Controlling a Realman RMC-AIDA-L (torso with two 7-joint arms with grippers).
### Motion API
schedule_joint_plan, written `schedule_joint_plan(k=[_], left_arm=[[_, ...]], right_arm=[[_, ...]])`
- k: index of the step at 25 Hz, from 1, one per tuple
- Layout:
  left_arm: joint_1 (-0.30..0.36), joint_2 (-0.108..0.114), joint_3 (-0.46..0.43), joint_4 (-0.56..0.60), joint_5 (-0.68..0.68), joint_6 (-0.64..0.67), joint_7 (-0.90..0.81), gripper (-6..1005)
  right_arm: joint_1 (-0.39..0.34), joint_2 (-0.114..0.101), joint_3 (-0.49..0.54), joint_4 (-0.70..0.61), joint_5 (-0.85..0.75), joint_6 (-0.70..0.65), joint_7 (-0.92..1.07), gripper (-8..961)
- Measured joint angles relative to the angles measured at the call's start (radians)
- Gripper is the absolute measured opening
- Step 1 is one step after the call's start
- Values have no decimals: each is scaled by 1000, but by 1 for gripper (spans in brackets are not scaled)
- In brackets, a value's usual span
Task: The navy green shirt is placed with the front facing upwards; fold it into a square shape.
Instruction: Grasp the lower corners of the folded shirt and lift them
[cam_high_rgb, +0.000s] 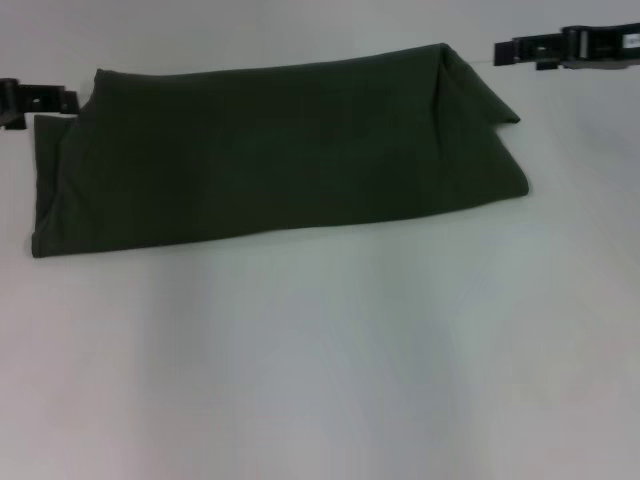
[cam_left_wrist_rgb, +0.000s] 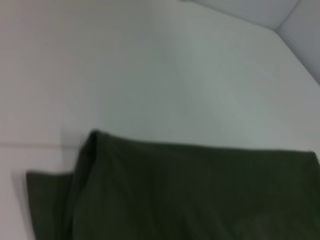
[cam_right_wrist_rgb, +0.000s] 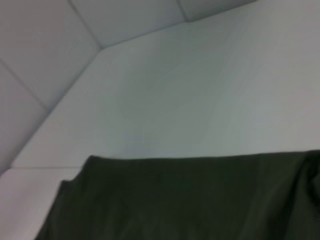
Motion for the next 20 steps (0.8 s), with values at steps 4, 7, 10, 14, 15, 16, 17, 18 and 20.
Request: schedule_joint_plan(k=[4,7,10,14,15,16,17,18,20], left_arm=[[34,30,-25,-2,-23,71,2,838],[56,35,-26,-6,-35,81,0,830],[67,39,-27,-23,-44,103,-4,828],[64,43,-26,-40,-41,142,-9,827],[55,54,-23,-61,-35,154,-25,827],[55,54,-23,-61,-35,154,-25,827],[46,63,-21,-83,-33,159,-34,827],[37,71,-19,-106,-32,165,-42,827],[18,88,-19,-155,-27,169,-52,827]], right_arm=[[-36,-26,52,0,58,-133,-63,818],[-59,-24,88,1,87,-191,-123,903],[-79,-17,102,6,104,-249,-149,931],[-83,-17,103,7,101,-289,-144,930],[-84,-19,103,7,100,-304,-141,930],[-84,-22,104,7,100,-313,-138,930],[-83,-26,104,7,100,-322,-131,930],[-82,-31,103,7,100,-327,-123,929],[-80,-37,100,6,100,-337,-108,929]])
